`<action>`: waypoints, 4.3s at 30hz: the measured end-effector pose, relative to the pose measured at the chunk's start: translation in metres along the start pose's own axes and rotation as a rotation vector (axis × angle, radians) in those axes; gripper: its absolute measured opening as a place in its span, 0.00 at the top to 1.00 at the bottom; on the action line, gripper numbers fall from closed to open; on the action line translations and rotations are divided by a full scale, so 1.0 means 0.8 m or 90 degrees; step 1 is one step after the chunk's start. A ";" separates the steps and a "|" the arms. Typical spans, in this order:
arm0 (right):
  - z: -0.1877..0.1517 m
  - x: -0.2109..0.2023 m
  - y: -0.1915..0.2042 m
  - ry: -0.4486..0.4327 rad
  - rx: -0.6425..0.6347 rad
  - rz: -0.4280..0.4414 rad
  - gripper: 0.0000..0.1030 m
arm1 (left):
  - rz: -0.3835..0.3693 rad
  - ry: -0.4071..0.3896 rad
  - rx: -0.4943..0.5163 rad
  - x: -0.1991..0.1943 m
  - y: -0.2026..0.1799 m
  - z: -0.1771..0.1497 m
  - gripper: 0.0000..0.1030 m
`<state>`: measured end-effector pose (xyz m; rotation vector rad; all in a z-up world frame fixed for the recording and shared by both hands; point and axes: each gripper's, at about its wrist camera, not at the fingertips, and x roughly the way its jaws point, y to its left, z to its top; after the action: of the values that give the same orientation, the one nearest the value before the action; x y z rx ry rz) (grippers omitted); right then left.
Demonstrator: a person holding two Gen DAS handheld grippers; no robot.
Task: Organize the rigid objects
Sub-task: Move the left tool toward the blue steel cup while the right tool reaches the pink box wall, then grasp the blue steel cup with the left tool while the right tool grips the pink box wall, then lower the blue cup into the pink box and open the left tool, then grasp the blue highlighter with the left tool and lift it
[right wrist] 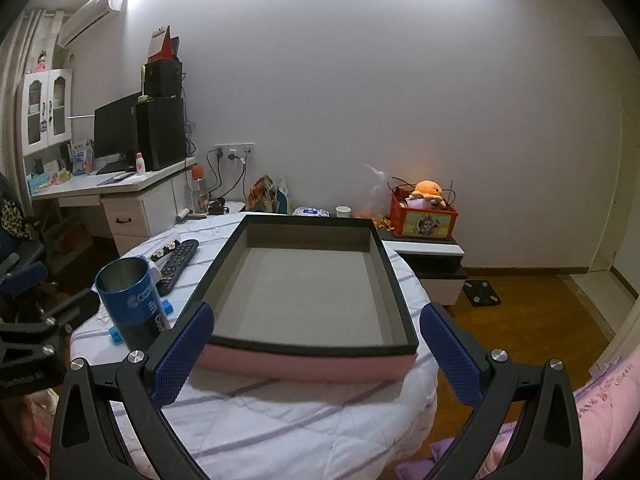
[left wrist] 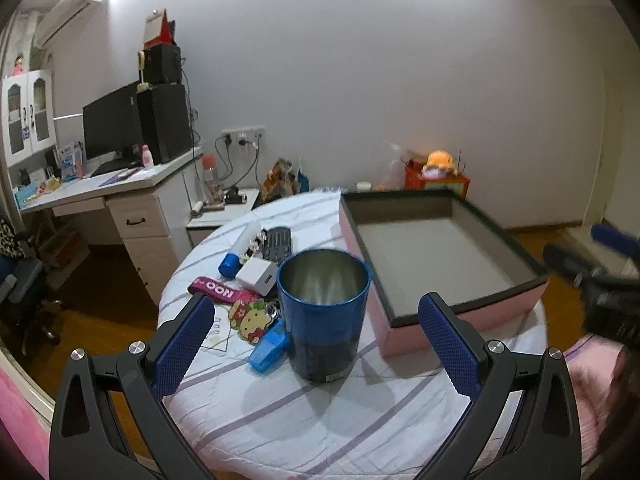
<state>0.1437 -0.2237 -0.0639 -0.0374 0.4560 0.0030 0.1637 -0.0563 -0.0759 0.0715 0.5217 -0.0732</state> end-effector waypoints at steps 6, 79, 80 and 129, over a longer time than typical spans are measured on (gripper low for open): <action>0.007 0.057 -0.045 0.060 -0.001 -0.049 0.00 | -0.007 0.034 0.004 0.029 -0.003 -0.004 0.00; -0.039 0.160 -0.090 0.311 0.000 0.063 0.87 | -0.234 0.105 0.047 0.139 -0.132 0.087 0.34; -0.039 0.160 -0.089 0.311 0.002 0.061 0.87 | -0.239 0.116 0.049 0.145 -0.139 0.084 0.34; -0.042 0.161 -0.084 0.327 -0.003 0.055 0.86 | -0.025 0.074 -0.012 0.094 0.086 -0.028 0.00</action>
<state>0.2454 -0.2931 -0.1482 -0.0225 0.9710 0.0816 0.2233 0.0105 -0.1295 0.0470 0.6398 -0.1024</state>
